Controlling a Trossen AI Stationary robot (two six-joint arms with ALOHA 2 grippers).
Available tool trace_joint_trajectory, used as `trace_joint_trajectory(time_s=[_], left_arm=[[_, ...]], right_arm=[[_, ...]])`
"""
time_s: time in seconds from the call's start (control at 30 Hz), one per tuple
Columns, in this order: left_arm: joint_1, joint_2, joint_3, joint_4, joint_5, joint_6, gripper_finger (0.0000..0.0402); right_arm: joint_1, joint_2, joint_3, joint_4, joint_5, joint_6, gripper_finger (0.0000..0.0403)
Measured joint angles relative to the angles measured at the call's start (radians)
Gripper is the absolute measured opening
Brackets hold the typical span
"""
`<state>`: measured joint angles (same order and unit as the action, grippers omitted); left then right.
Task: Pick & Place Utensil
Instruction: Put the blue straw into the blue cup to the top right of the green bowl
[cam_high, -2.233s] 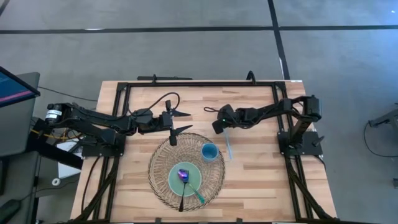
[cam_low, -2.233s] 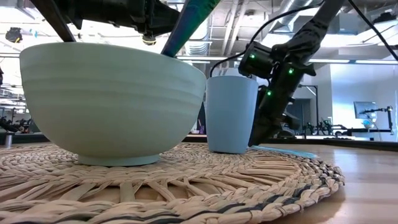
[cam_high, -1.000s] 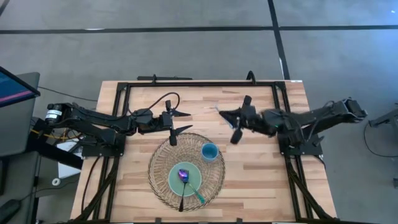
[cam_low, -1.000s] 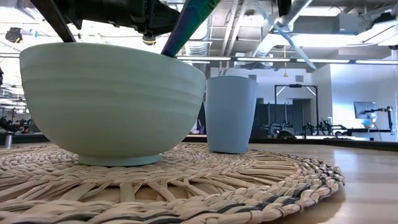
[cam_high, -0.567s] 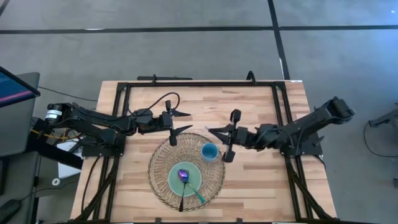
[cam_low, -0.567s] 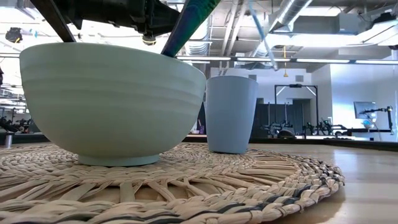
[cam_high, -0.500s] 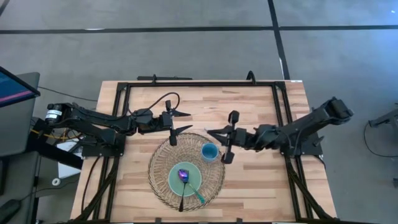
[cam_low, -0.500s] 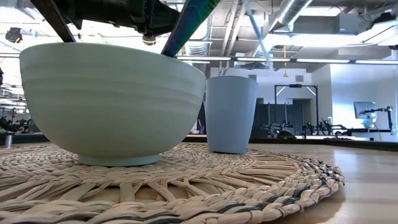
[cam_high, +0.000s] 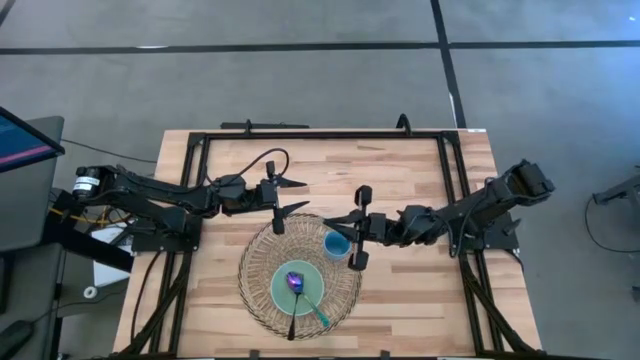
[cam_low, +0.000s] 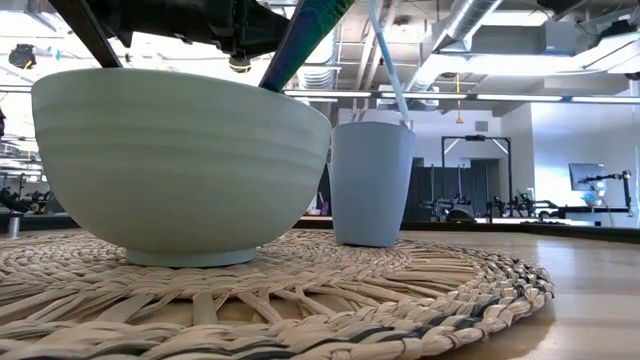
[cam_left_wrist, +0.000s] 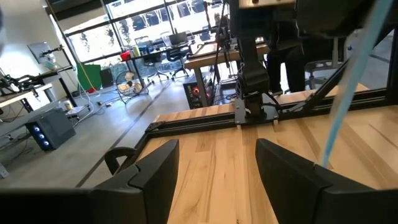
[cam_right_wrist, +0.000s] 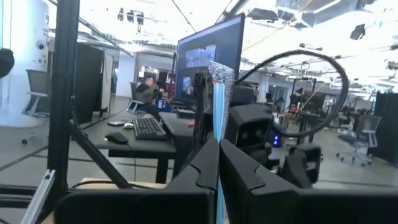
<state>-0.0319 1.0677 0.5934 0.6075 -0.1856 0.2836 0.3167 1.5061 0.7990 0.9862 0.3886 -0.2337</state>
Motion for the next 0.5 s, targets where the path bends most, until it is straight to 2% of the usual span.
trace_joint_trajectory(time_s=[0.5], left_arm=[[0.0, 0.0, 0.0, 0.0, 0.0, 0.0, 0.0214]], right_arm=[[-0.032, 0.136, 0.0, 0.108, 0.001, 0.052, 0.0002]])
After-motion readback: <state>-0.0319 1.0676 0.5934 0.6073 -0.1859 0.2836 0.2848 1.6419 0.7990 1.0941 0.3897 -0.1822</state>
